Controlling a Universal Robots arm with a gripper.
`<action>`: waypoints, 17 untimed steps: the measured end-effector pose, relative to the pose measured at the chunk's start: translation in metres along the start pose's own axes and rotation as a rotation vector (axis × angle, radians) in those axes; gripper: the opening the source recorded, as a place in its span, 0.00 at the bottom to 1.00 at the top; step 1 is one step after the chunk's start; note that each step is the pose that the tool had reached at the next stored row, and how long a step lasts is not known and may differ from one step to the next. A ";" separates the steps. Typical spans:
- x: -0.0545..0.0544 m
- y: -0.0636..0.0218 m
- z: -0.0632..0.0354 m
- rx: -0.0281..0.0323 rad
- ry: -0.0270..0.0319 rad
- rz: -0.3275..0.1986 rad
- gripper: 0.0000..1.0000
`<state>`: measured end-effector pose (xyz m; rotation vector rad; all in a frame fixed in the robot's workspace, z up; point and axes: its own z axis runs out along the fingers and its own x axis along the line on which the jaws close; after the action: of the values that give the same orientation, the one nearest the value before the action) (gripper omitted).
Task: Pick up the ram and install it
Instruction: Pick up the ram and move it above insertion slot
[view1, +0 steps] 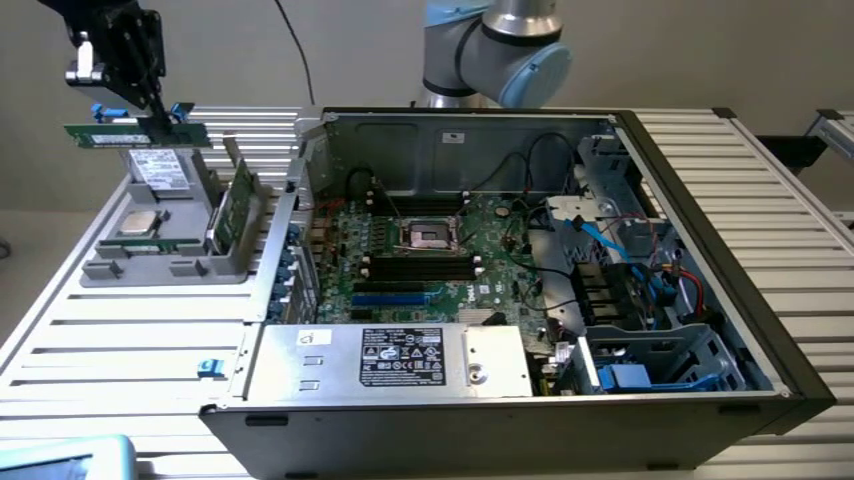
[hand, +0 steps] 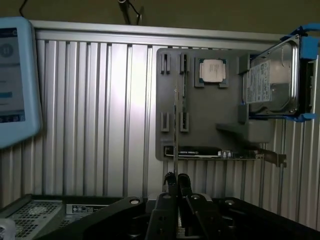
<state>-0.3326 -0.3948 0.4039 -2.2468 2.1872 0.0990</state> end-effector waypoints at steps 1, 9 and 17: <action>0.000 -0.0038 -0.0002 -0.0003 -0.0001 0.000 0.13; 0.001 -0.0342 -0.0024 -0.0053 -0.0002 0.000 0.13; 0.001 -0.0700 -0.0129 -0.0051 -0.0003 0.000 0.13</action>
<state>-0.2621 -0.3948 0.4138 -2.2491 2.1896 0.1050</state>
